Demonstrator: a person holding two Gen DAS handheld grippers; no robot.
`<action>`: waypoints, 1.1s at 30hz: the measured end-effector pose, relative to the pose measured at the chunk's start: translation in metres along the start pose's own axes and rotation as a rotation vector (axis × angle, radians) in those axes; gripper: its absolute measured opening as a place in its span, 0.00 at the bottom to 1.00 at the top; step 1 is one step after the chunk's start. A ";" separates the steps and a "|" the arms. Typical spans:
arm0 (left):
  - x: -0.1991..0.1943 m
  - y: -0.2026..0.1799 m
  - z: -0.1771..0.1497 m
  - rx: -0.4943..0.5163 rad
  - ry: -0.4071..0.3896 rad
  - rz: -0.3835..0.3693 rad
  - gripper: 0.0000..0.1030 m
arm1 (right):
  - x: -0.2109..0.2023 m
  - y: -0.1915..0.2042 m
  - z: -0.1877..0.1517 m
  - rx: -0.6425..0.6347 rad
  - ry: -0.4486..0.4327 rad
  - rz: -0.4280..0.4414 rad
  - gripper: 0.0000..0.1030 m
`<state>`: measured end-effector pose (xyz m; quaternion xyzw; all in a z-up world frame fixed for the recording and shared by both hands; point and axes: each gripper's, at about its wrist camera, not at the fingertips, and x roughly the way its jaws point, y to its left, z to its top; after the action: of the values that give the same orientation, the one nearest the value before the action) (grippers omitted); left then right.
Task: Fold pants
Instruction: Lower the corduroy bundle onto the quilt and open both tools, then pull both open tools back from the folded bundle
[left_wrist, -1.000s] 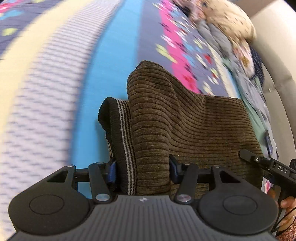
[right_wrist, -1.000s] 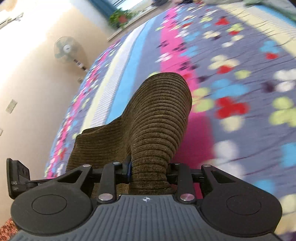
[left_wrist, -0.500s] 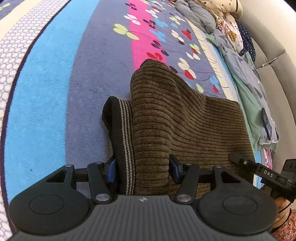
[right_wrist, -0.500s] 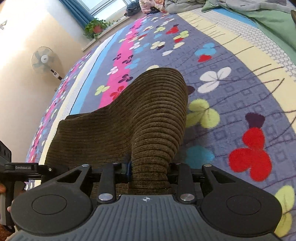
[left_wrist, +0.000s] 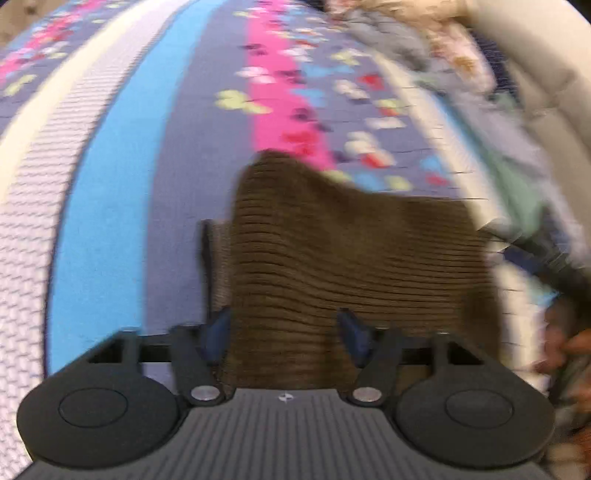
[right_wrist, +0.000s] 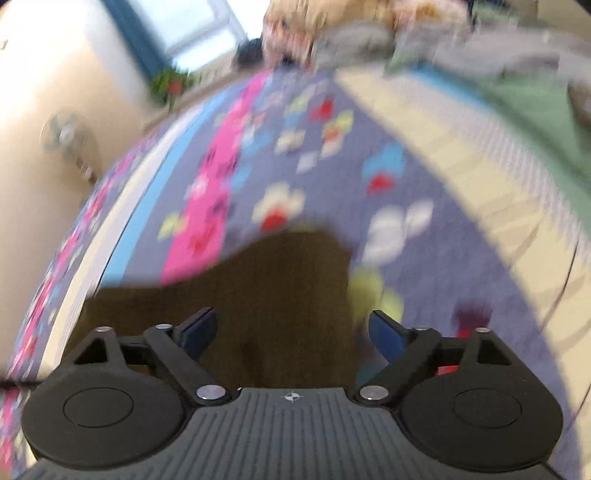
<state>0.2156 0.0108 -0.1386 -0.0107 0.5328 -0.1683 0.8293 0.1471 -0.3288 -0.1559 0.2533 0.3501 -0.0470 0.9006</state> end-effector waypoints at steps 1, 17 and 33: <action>0.005 0.005 -0.002 -0.008 -0.013 0.012 0.49 | 0.011 0.002 0.010 -0.013 0.008 -0.011 0.86; -0.039 0.032 0.023 -0.055 -0.190 -0.117 0.85 | 0.053 0.024 0.028 -0.133 0.040 -0.076 0.77; 0.092 0.027 0.095 -0.084 -0.050 0.120 1.00 | 0.074 -0.007 -0.013 -0.041 0.131 -0.095 0.98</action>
<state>0.3420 -0.0058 -0.1842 -0.0177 0.5180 -0.0954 0.8499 0.1926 -0.3214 -0.2152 0.2204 0.4208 -0.0658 0.8775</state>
